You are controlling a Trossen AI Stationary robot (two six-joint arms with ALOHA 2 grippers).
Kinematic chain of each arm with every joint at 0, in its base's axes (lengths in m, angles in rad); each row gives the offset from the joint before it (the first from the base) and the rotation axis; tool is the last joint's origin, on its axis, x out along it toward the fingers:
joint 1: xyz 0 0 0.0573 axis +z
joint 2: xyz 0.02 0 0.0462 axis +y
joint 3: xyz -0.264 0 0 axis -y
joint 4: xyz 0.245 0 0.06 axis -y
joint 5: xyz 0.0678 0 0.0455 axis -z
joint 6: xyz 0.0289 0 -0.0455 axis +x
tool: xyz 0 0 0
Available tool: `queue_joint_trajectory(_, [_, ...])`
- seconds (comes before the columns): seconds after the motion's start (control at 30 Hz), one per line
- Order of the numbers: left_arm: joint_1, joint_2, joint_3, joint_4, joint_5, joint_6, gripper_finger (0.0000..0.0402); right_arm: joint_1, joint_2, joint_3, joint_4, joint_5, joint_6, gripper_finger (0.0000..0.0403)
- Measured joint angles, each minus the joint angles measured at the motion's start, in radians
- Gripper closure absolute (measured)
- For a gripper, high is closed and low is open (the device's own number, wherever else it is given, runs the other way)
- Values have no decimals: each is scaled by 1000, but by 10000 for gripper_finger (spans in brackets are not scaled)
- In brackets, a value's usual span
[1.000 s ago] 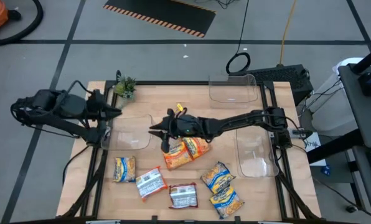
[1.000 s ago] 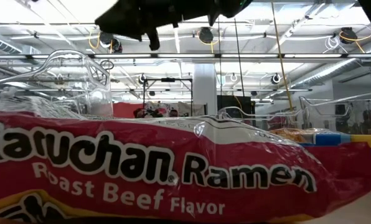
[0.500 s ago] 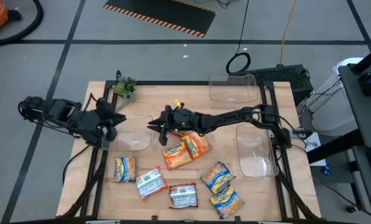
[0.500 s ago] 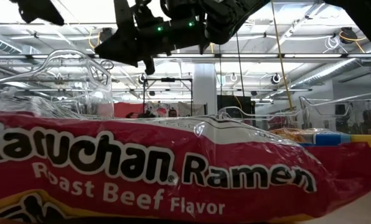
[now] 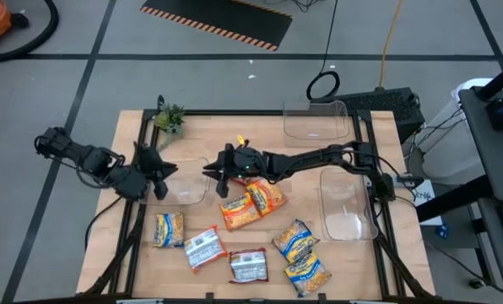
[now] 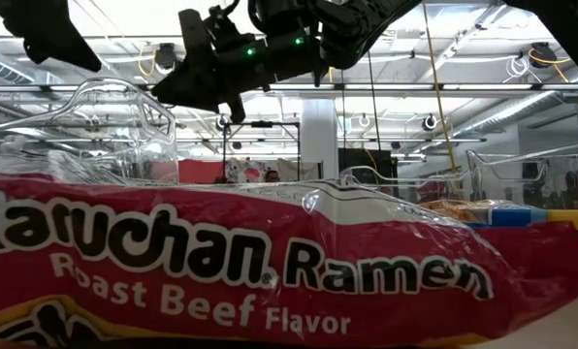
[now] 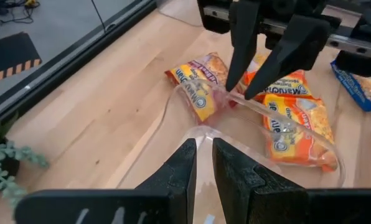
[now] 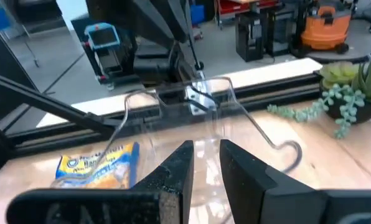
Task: Sort Maruchan noodles
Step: Adjust the bottom left transparent bin
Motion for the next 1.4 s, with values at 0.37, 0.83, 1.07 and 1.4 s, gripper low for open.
queue_joint_trajectory(0.37, [-144, -108, -168, 215, -118, 14, 344, -6, 0, 0, -115, -1, -27, 328])
queue_joint_trajectory(0.83, [-179, -188, -233, 378, -136, 166, 344, -6, -23, 0, -315, 33, -45, 328])
queue_joint_trajectory(1.07, [-151, -160, -229, 507, -87, 280, 344, 11, -168, 0, -542, 83, -84, 328])
queue_joint_trajectory(1.4, [-44, -114, -218, 534, -46, 359, 344, 74, -169, 4, -383, 191, 1, 328])
